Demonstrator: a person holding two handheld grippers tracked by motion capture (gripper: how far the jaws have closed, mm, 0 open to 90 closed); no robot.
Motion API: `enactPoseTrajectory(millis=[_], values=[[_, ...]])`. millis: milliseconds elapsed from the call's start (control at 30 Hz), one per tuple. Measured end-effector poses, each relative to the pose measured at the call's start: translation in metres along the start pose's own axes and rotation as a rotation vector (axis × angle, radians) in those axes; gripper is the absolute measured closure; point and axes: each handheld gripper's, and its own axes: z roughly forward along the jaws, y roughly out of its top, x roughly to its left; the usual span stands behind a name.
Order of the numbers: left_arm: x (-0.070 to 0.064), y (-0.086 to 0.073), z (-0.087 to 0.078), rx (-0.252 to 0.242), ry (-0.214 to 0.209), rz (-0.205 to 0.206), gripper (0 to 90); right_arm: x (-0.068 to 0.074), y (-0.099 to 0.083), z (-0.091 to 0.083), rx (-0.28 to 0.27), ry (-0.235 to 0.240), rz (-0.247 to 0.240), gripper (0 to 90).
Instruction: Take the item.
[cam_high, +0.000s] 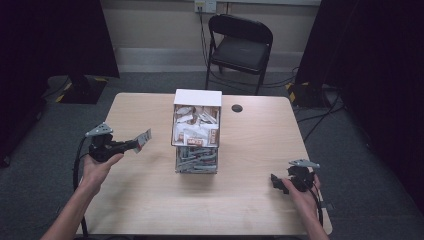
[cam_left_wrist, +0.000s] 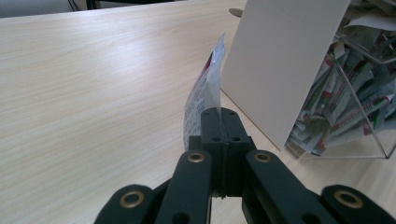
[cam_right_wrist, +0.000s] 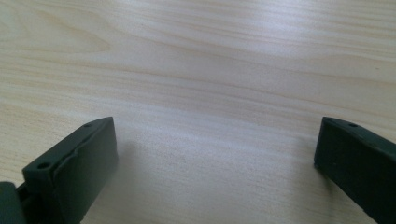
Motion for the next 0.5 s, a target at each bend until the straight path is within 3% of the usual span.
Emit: enactPoseTrajectory(millis=[333, 500], values=[[-0.002, -0.004, 0.028, 0.053, 0.009, 0.011, 90.0, 0.000, 0.000, 0.000, 0.001, 0.000, 0.000, 0.0], [-0.007, -0.006, 0.039, 0.076, -0.008, 0.030, 90.0, 0.000, 0.000, 0.000, 0.001, 0.000, 0.000, 0.0]])
